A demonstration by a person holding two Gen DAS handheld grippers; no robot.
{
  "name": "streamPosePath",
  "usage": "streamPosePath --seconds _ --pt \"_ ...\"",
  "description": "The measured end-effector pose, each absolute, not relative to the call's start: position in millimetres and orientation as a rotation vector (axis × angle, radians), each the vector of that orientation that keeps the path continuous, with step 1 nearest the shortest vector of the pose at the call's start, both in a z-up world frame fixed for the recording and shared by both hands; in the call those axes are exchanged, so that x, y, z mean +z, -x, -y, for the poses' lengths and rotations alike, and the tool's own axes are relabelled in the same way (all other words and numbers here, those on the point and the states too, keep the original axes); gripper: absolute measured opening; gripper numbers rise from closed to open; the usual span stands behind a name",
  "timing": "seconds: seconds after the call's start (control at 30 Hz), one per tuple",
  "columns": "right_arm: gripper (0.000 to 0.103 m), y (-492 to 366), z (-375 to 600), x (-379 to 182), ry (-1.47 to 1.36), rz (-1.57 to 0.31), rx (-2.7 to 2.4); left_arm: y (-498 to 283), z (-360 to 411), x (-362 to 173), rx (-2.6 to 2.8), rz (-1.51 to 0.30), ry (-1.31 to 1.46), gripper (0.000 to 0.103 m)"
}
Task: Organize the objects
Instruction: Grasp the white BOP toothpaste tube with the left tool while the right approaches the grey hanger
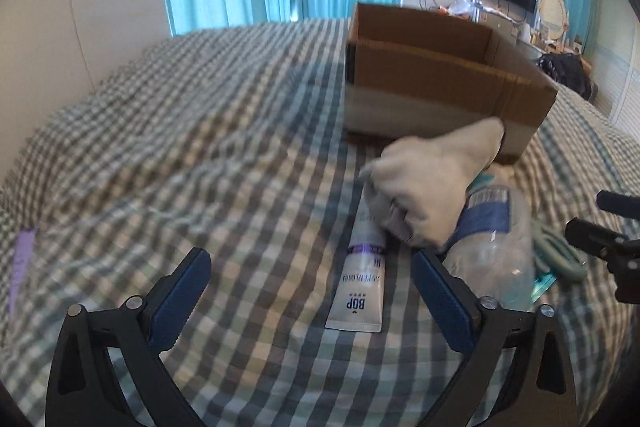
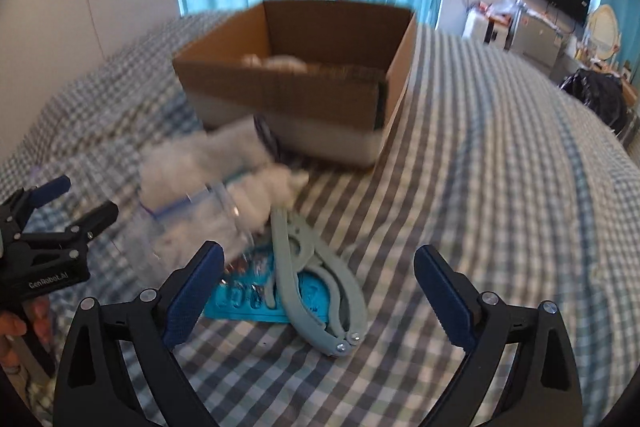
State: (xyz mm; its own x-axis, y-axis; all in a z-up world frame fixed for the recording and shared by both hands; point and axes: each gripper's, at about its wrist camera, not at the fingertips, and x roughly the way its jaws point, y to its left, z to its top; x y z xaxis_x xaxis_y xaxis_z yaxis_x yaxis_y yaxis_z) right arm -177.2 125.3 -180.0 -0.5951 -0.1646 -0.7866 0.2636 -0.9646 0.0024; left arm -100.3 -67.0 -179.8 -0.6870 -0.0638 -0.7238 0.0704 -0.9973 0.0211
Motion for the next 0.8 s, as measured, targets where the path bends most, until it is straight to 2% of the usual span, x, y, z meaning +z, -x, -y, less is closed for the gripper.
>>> streamPosePath --seconds 0.07,0.2,0.27,0.33,0.5,0.53,0.57,0.63,0.8 --pt "0.094 182.2 -126.7 -192.5 -1.303 -0.141 -2.587 104.8 66.0 -186.9 -2.823 -0.012 -1.252 0.086" --pt "0.088 188.6 -127.1 -214.2 -1.375 -0.100 -2.544 114.0 56.7 -201.2 -2.819 0.031 -1.332 0.082" --pt "0.086 189.7 -125.5 -222.3 -1.400 -0.121 -2.545 119.1 50.8 -207.6 -2.817 0.052 -1.357 0.075" --pt "0.086 189.8 -125.3 -225.0 -1.396 -0.122 -2.559 125.2 47.0 -212.1 -2.817 0.063 -1.380 0.072" --pt "0.072 187.6 -129.7 -224.6 -1.398 -0.082 -2.547 132.3 40.0 -218.7 -2.823 0.086 -1.418 0.059" --pt "0.071 186.3 -129.8 -224.4 -1.398 -0.080 -2.543 131.0 39.0 -218.6 -2.832 0.090 -1.418 0.052" --pt "0.071 184.3 -128.1 -223.6 -1.399 -0.091 -2.544 129.1 37.8 -218.0 -2.850 0.089 -1.418 0.039" --pt "0.071 179.8 -127.2 -221.2 -1.391 -0.110 -2.551 124.4 34.2 -216.8 -2.879 0.081 -1.430 0.026" --pt "0.070 171.4 -125.5 -214.9 -1.389 -0.141 -2.554 114.2 32.2 -211.2 -2.877 0.064 -1.437 0.026"
